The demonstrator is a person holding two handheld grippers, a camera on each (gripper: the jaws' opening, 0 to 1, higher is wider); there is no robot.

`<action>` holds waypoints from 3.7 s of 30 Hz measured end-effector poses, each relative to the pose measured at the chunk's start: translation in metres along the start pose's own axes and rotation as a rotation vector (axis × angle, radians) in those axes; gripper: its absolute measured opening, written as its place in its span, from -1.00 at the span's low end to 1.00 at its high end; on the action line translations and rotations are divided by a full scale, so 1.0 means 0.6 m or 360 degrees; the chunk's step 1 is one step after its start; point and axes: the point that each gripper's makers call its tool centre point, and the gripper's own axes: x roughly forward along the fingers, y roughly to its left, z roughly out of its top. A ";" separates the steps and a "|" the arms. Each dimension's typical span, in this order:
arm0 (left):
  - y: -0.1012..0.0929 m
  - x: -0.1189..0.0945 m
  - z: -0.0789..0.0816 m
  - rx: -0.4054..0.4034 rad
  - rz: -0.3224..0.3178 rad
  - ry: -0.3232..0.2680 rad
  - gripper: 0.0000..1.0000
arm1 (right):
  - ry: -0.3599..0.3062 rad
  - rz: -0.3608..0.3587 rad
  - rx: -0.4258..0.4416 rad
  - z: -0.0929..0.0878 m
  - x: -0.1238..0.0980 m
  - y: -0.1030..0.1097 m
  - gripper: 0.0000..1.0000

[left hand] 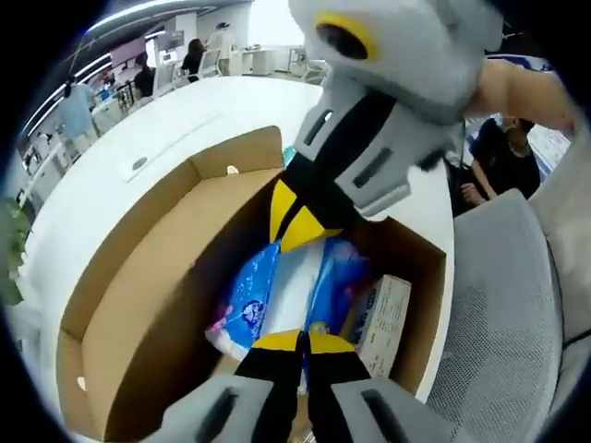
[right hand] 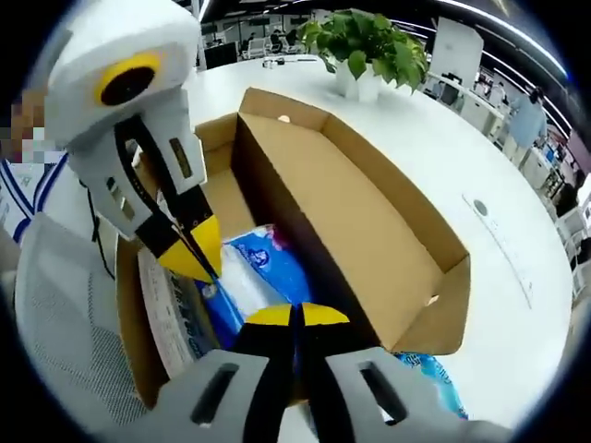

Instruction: Operate the shoe box by opening the lid, removing the specified soft item, and placing it in the target area until the item is outside and the box remains undamaged.

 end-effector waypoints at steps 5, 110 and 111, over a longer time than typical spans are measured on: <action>-0.004 -0.010 -0.001 -0.0019 0.0007 -0.0017 -1.00 | -0.0029 0.0030 0.0019 0.007 -0.006 0.008 -1.00; -0.234 0.106 0.458 0.0400 -0.0291 -0.0328 -1.00 | -0.0038 -0.0114 0.0073 -0.230 -0.399 -0.242 -1.00; -0.234 0.111 0.462 0.0399 -0.0298 -0.0328 -1.00 | -0.0030 -0.0119 0.0078 -0.235 -0.398 -0.247 -1.00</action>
